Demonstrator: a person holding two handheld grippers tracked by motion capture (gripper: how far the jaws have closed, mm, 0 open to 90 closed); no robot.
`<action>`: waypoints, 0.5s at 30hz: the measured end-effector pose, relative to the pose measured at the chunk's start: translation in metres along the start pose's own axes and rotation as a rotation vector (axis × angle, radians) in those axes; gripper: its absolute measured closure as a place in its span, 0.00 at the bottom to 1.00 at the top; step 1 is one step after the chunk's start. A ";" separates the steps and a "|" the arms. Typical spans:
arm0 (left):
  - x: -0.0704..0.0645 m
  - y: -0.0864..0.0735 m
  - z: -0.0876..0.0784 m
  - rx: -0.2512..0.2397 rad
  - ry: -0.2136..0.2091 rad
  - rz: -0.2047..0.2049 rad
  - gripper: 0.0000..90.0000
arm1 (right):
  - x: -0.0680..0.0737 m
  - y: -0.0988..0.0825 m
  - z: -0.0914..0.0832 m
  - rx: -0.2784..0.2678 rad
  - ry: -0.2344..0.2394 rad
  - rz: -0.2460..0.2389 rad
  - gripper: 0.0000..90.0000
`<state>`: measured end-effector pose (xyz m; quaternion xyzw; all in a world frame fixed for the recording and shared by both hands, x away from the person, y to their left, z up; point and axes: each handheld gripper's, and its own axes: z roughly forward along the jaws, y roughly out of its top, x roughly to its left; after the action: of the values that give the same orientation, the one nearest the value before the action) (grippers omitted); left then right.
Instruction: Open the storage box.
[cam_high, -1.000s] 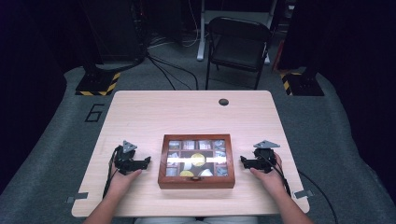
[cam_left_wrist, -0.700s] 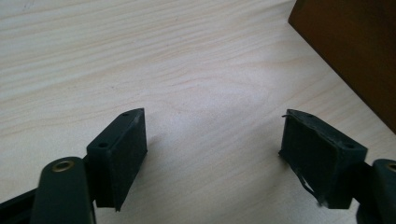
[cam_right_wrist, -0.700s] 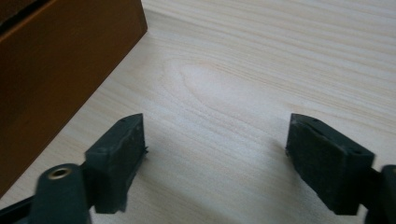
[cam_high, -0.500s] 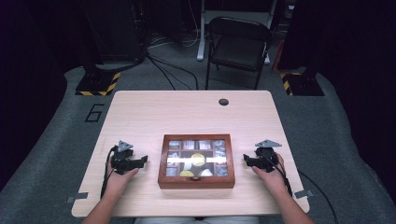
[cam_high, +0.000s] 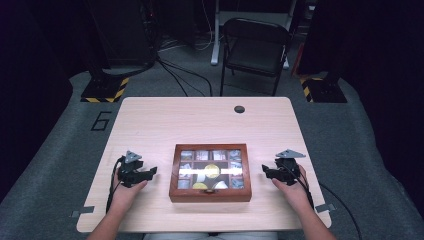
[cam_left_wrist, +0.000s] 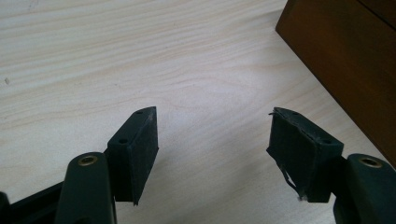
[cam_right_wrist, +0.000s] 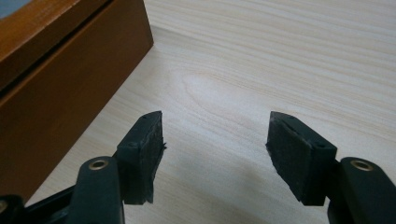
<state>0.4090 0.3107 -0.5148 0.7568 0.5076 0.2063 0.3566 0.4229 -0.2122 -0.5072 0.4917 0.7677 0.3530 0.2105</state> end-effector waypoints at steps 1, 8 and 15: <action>0.000 0.000 -0.001 0.004 -0.003 0.004 0.36 | 0.000 0.000 -0.001 0.000 0.009 0.005 0.41; -0.006 0.003 -0.005 0.015 -0.018 0.016 0.37 | -0.002 0.001 -0.010 -0.015 0.029 -0.005 0.43; -0.010 0.004 -0.011 -0.003 -0.040 0.009 0.38 | 0.002 0.002 -0.014 -0.019 0.045 -0.006 0.45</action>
<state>0.4004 0.3047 -0.5039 0.7625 0.4966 0.1937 0.3667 0.4136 -0.2150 -0.4964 0.4793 0.7702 0.3708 0.1987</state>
